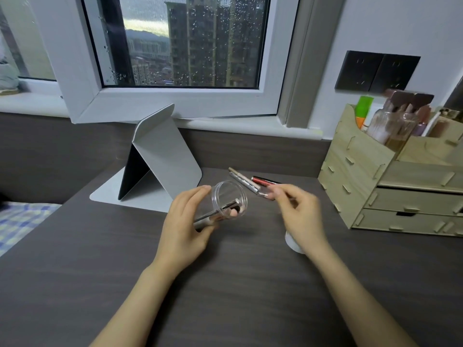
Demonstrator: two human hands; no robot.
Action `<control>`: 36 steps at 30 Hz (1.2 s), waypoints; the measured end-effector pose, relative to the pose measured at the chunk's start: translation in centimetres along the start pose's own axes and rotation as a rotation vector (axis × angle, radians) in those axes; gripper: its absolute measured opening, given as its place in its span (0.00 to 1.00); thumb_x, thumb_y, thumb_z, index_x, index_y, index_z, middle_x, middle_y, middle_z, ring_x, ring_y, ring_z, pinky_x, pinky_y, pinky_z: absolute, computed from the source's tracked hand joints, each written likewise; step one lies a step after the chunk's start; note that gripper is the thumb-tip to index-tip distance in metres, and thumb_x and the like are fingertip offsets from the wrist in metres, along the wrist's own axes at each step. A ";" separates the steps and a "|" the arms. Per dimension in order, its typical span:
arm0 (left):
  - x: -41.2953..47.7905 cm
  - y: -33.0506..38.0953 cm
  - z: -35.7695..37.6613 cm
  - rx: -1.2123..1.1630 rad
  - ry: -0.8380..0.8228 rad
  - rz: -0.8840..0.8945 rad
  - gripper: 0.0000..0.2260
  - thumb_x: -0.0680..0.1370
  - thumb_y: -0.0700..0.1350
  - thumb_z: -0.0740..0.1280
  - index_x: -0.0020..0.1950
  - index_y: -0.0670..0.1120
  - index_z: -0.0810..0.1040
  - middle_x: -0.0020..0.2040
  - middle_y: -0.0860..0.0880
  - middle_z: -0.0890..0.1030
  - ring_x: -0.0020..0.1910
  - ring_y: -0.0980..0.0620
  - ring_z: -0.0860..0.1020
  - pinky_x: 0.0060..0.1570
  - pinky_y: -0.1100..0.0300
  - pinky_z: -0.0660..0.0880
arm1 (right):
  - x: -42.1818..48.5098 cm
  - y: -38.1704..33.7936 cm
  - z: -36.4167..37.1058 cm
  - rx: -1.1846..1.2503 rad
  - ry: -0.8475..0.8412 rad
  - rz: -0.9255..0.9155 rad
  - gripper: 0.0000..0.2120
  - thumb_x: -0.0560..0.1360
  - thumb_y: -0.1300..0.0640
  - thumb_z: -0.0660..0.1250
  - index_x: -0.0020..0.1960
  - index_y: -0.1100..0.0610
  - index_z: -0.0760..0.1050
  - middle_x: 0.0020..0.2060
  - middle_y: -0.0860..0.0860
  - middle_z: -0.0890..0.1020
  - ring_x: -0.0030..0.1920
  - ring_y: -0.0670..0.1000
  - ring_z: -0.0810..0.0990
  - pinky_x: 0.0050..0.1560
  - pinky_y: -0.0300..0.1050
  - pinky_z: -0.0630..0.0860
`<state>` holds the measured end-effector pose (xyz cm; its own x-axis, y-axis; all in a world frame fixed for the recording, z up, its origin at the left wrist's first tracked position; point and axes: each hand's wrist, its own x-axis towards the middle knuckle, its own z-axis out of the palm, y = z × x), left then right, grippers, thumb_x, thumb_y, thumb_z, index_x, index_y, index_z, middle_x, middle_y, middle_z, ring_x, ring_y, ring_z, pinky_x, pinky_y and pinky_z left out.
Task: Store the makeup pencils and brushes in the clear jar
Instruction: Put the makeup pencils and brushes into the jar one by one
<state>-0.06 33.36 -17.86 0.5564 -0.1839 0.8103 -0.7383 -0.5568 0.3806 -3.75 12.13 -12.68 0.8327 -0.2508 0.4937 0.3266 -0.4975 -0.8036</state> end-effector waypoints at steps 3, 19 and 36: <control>0.0 0.0 0.2 -0.012 0.019 -0.026 0.34 0.63 0.36 0.78 0.66 0.44 0.68 0.61 0.53 0.72 0.59 0.52 0.71 0.58 0.59 0.69 | 3.0 4.8 -1.1 -0.596 0.026 0.083 0.10 0.77 0.62 0.61 0.49 0.60 0.81 0.47 0.57 0.85 0.49 0.59 0.79 0.48 0.47 0.74; 0.2 0.3 0.0 0.027 0.009 -0.016 0.35 0.61 0.34 0.78 0.65 0.44 0.68 0.60 0.51 0.73 0.57 0.50 0.71 0.60 0.70 0.62 | 3.7 4.2 -1.6 -0.626 -0.112 0.013 0.07 0.75 0.59 0.64 0.51 0.58 0.79 0.46 0.54 0.81 0.48 0.56 0.77 0.45 0.45 0.69; -0.2 0.5 0.0 0.070 -0.095 0.077 0.30 0.67 0.35 0.74 0.66 0.45 0.67 0.62 0.45 0.74 0.60 0.46 0.72 0.61 0.63 0.65 | -0.5 -4.7 2.3 -0.559 -0.248 -0.288 0.07 0.68 0.53 0.73 0.40 0.54 0.77 0.32 0.46 0.79 0.35 0.45 0.71 0.36 0.40 0.66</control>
<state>-0.49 33.10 -17.88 0.5353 -0.3019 0.7889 -0.7536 -0.5926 0.2846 -4.66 16.50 -9.94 0.8467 0.1214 0.5180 0.3265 -0.8873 -0.3258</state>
